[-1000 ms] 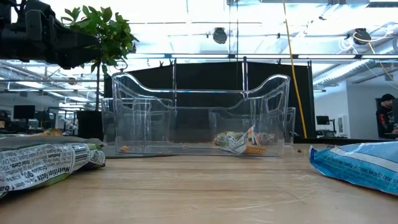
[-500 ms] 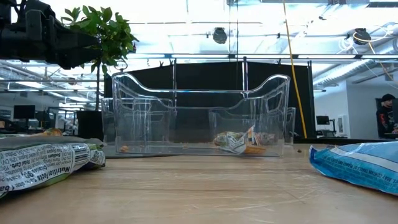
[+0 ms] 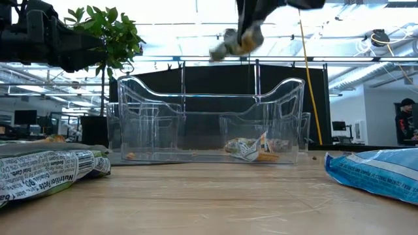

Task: Pick and place Granola Bars by type
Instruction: Put the yellow granola bar into the bottom transparent bin

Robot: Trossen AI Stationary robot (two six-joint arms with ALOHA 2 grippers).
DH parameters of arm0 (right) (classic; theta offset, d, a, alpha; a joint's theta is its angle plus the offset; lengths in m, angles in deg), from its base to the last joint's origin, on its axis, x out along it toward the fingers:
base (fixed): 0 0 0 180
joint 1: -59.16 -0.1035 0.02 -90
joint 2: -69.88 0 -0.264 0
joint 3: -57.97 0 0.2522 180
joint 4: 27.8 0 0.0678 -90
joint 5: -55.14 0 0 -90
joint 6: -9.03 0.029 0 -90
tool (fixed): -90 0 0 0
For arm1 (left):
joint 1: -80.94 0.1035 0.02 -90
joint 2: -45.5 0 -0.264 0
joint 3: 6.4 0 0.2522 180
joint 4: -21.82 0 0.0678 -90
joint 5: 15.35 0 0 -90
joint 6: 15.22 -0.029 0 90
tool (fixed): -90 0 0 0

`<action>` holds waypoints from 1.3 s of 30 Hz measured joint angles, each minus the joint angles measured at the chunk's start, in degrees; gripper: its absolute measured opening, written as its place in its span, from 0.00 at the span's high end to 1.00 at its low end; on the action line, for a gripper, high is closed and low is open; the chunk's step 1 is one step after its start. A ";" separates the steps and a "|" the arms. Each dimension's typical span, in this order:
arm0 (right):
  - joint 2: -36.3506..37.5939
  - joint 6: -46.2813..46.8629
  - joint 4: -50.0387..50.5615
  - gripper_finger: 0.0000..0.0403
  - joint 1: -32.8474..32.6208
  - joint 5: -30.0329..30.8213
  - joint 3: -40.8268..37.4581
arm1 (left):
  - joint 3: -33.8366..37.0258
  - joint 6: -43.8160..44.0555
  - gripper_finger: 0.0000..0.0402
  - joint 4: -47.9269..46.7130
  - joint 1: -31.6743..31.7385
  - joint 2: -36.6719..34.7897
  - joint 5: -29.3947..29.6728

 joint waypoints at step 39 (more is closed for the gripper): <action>-9.33 -4.98 -13.70 1.00 8.61 -17.05 -8.35 | 0.00 -0.01 0.06 -0.01 0.02 0.00 -0.01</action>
